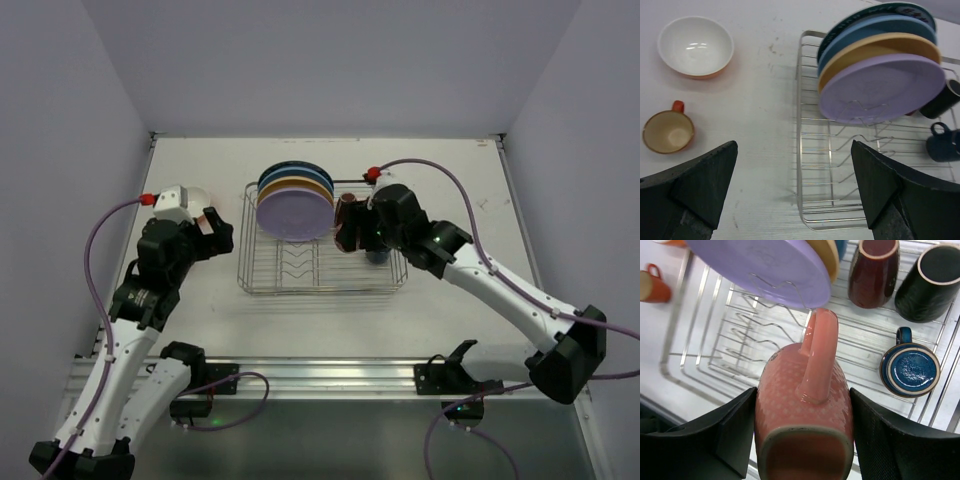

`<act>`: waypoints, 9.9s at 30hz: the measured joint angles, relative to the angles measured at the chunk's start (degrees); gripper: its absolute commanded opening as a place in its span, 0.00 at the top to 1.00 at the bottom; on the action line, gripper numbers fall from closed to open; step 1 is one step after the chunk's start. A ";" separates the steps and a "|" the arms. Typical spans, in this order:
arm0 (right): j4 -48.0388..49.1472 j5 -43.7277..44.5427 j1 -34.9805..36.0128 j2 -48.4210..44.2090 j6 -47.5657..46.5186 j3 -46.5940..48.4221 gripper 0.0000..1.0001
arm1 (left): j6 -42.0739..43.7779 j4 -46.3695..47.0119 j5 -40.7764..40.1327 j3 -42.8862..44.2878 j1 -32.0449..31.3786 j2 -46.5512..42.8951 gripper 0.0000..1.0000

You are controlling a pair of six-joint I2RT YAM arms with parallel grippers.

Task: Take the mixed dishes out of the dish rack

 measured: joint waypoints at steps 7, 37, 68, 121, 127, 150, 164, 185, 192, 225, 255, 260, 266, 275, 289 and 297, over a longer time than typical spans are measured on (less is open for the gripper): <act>4.31 -5.03 0.00 -12.66 1.05 -3.23 1.00 | -11.26 18.21 26.88 -4.52 -0.02 -1.16 0.00; 28.65 -31.39 0.02 -21.70 20.44 -8.55 1.00 | -23.74 73.48 41.51 -10.05 -31.98 11.85 0.30; 23.32 -30.60 -0.17 -19.85 19.87 -7.65 0.01 | -4.28 50.71 30.08 -4.92 -36.02 8.79 1.00; -4.22 -3.61 -2.27 -30.25 -6.12 -6.29 0.01 | 4.81 -15.41 5.05 19.21 6.88 55.30 0.93; -4.22 -3.61 -2.27 -30.03 -6.16 -6.29 0.01 | 4.85 -15.39 5.55 20.90 7.17 56.76 0.88; -4.26 -3.63 -5.38 -24.04 -5.64 -6.29 0.01 | 4.68 -14.43 5.49 24.26 7.17 47.69 0.00; -7.74 -1.60 -12.39 -0.63 -5.90 -3.06 0.04 | 3.21 -3.23 13.53 16.39 7.21 11.61 0.00; -8.57 5.79 -10.01 15.28 -3.93 2.73 0.09 | 3.13 7.50 16.98 -4.98 3.82 -12.17 0.00; -8.83 7.02 -10.01 18.01 -3.93 3.67 0.09 | 3.15 7.41 16.17 -4.98 2.95 -11.41 0.00; -1.79 4.87 -10.08 23.87 -3.56 1.18 0.58 | 4.15 6.64 13.62 -4.98 1.84 -6.82 0.00; -0.50 -8.46 -10.19 -13.25 -3.74 -6.62 1.00 | 4.07 4.72 13.09 -1.33 1.84 -2.05 0.00; 0.33 -13.38 -10.21 -20.26 -0.11 -6.75 1.00 | 4.13 3.26 12.79 4.63 1.81 -0.17 0.00; 4.00 -20.35 -10.25 -27.36 6.01 -6.93 1.00 | 3.96 4.76 21.57 9.31 1.66 2.80 0.00; 9.86 -28.22 -10.23 -27.26 14.25 -7.37 1.00 | 2.38 12.33 32.61 14.64 -9.81 9.27 0.00; 24.39 -38.45 -10.25 -30.86 30.14 -11.74 1.00 | 3.72 41.88 44.11 6.49 -27.82 8.07 0.00; 30.34 -42.80 -10.25 -29.38 35.04 -12.74 1.00 | 6.54 46.75 45.05 6.45 -34.53 13.79 0.06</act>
